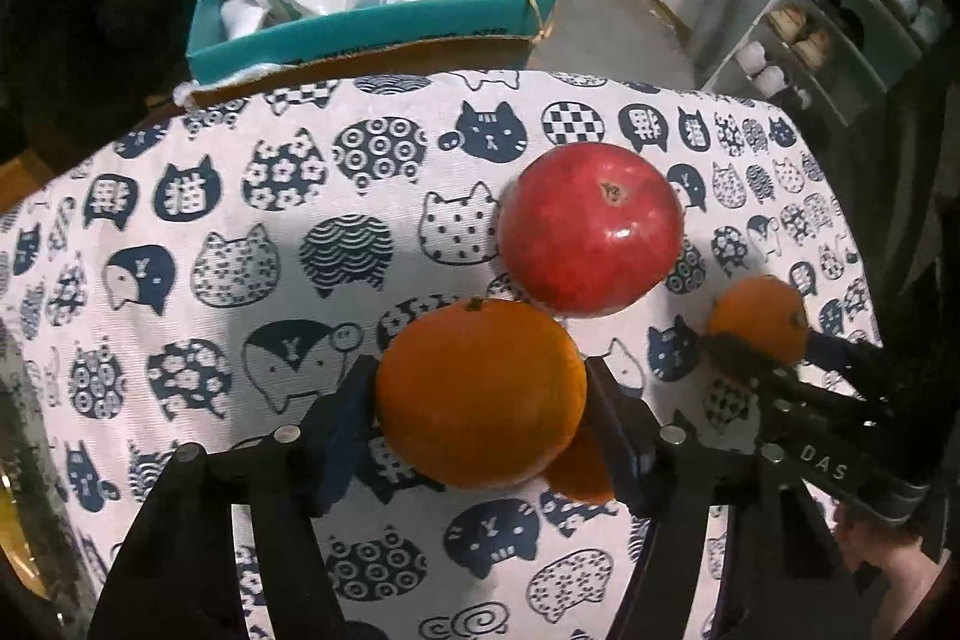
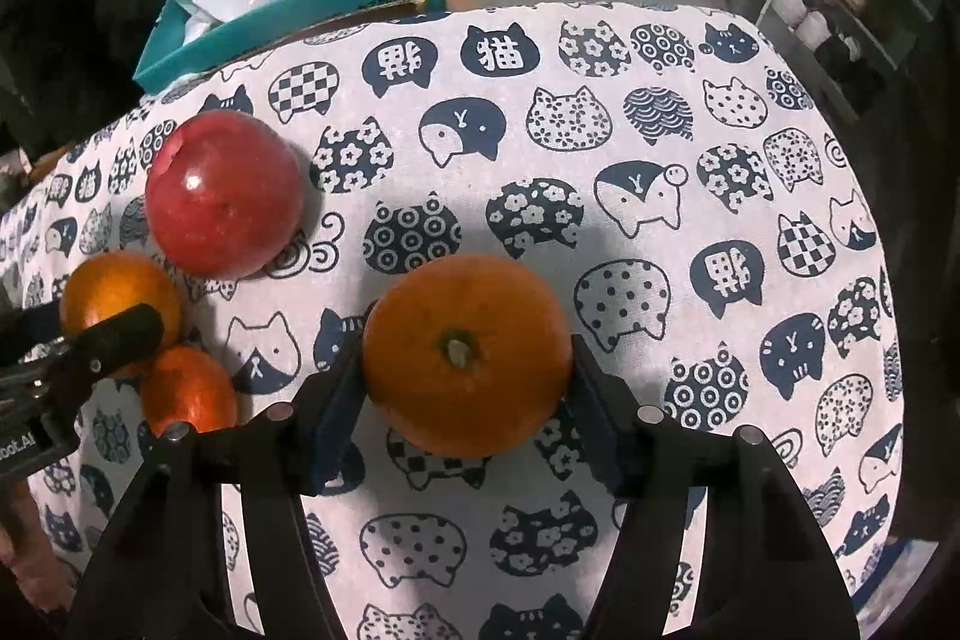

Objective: Organize fruits
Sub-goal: 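Lift and carry both oranges with both tools over the glass bowl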

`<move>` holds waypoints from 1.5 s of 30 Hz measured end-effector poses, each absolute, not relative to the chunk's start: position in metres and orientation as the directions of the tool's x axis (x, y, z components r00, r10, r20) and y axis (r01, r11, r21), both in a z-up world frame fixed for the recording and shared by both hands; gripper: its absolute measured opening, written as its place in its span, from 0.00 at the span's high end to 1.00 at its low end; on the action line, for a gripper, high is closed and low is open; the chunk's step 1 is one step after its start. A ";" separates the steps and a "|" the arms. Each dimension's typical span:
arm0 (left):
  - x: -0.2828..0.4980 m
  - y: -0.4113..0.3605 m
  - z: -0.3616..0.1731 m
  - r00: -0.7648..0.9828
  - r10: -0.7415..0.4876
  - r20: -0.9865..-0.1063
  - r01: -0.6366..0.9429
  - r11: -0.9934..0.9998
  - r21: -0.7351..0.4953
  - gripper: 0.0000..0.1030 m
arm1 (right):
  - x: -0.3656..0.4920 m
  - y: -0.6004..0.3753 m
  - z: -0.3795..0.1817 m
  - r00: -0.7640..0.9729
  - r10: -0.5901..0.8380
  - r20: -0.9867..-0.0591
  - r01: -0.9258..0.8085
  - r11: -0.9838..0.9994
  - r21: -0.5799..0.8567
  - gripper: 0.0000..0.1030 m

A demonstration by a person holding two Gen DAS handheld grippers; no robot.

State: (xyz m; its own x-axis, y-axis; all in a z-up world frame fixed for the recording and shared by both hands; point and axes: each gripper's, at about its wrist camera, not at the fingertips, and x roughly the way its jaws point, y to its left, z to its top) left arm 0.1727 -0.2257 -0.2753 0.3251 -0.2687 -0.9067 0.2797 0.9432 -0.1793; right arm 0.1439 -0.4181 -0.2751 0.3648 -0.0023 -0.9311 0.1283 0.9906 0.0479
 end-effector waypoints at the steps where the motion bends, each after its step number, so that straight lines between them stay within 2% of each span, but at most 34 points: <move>1: 0.171 -0.224 -0.275 0.329 -0.262 -0.907 0.281 0.944 -0.170 0.34 | 0.142 -0.417 -0.273 0.368 -0.006 -0.930 0.126 0.991 0.044 0.38; 18: 0.141 -0.183 -0.221 0.443 -0.226 -0.868 0.253 0.960 -0.121 0.34 | 0.120 -0.393 -0.218 0.468 -0.051 -0.882 0.065 0.998 -0.023 0.39; 45: 0.080 -0.130 -0.120 0.617 -0.223 -0.755 0.230 0.968 -0.098 0.34 | 0.078 -0.337 -0.108 0.654 0.023 -0.756 -0.064 0.998 -0.025 0.39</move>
State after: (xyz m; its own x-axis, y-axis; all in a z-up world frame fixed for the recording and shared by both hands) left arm 0.0798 -0.1303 -0.1200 0.6170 -0.2227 -0.7547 0.2298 0.9683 -0.0978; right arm 0.0785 -0.3367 -0.1084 0.6544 0.0234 -0.7557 -0.0641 0.9976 -0.0247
